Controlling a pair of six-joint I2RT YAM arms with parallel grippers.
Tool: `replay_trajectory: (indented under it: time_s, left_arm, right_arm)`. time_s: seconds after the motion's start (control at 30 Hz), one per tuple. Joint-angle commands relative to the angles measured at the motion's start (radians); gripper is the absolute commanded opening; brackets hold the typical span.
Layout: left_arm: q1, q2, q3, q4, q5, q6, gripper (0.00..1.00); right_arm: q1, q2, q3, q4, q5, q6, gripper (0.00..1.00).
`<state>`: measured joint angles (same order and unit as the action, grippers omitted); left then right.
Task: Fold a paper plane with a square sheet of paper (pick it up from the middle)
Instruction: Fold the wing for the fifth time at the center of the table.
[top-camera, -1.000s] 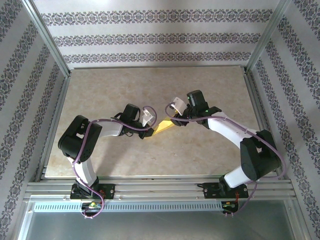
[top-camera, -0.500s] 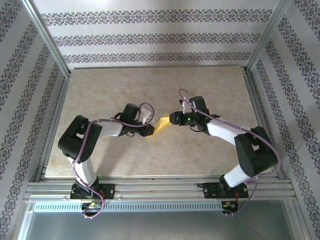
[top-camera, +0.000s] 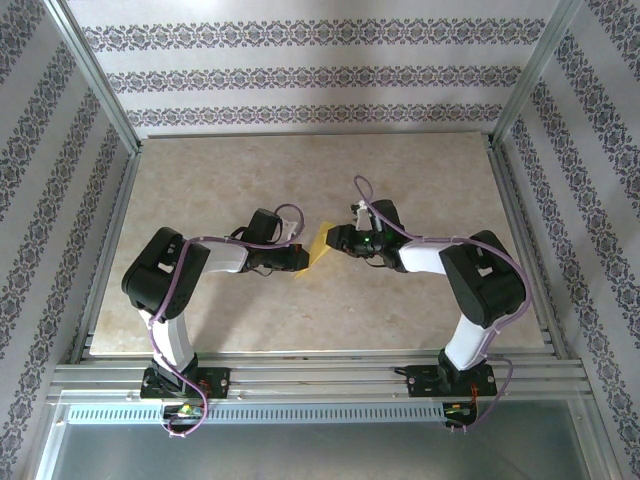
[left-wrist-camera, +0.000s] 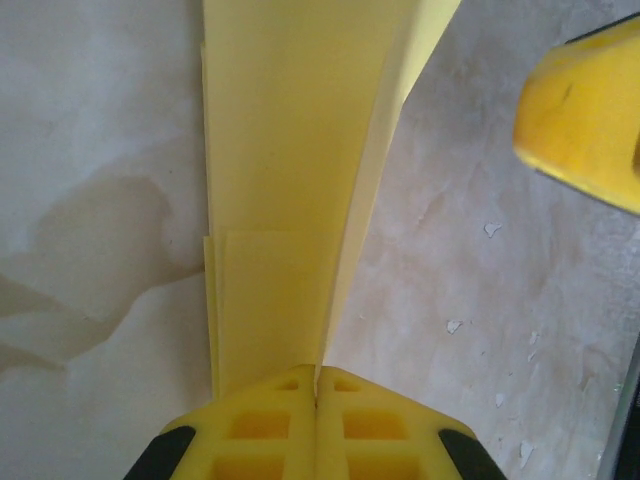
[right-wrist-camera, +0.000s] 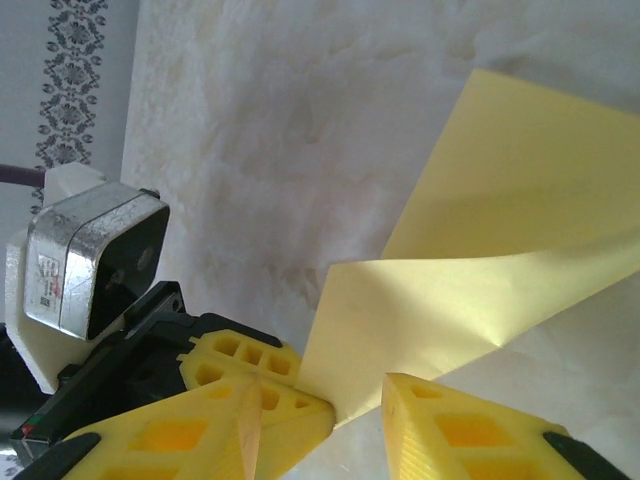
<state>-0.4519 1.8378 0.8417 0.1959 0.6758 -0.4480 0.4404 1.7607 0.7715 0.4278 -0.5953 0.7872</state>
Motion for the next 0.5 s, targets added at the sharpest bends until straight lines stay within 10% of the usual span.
replay_trajectory:
  time_s: [0.0, 0.47]
  left_arm:
    - [-0.014, 0.008, 0.007, 0.039, -0.013, -0.083, 0.00]
    - [-0.013, 0.015, -0.002, 0.040, -0.040, -0.118, 0.00]
  right_arm:
    - [0.011, 0.039, 0.024, 0.051, -0.025, 0.035, 0.37]
    - [0.041, 0.146, 0.123, 0.035, -0.062, 0.036, 0.36]
